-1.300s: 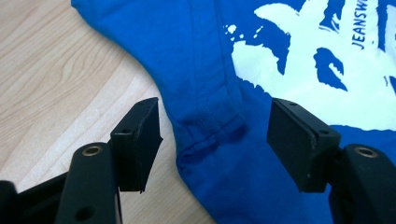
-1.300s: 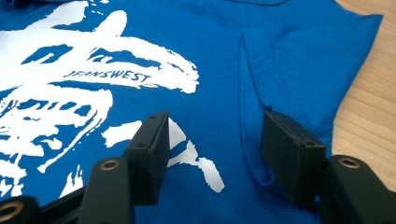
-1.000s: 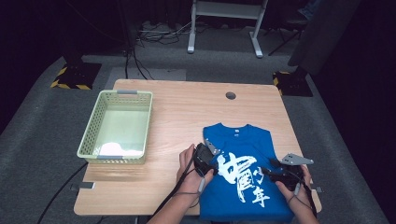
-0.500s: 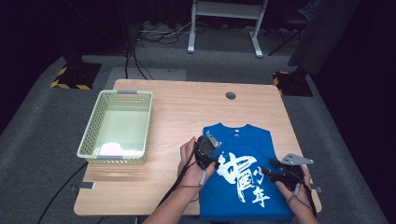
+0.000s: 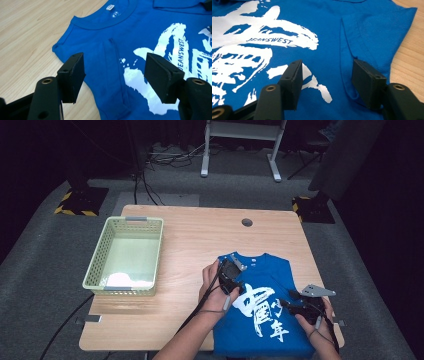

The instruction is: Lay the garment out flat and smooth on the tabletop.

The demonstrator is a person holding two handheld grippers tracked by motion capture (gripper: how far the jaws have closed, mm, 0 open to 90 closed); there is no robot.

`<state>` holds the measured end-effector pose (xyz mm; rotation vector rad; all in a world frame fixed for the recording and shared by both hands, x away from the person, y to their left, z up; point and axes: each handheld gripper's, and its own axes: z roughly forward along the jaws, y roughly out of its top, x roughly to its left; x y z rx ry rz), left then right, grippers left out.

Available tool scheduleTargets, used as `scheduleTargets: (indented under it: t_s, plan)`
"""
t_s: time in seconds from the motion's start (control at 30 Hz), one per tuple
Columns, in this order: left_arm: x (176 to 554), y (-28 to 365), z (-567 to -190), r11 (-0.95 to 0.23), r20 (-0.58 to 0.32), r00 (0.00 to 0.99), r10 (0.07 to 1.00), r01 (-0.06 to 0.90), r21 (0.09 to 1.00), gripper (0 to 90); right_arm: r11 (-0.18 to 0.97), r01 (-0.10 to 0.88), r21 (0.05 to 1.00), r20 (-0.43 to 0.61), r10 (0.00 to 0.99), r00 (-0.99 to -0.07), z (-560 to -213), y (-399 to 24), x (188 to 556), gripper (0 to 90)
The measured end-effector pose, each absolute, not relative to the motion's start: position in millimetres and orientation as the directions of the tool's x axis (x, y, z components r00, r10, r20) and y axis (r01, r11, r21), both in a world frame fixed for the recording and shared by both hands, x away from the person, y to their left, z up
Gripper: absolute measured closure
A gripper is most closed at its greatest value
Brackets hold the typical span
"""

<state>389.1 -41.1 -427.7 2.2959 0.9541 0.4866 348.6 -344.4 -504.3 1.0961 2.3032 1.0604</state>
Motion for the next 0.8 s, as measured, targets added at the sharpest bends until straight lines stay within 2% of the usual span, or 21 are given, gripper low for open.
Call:
scheduleTargets:
  t_s: [0.57, 0.8]
  plan:
    - [418, -49, -446, -0.535, 0.082, 0.658, 0.748, 0.526, 0.661, 33.7, 0.412, 0.496, 0.764, -0.015, 0.780, -0.625, -504, -344, 349, 42.5]
    - [430, -52, -460, -0.530, 0.046, 0.662, 0.748, 0.554, 0.643, 34.5, 0.412, 0.496, 0.764, -0.014, 0.780, -0.625, -504, -344, 349, 42.5]
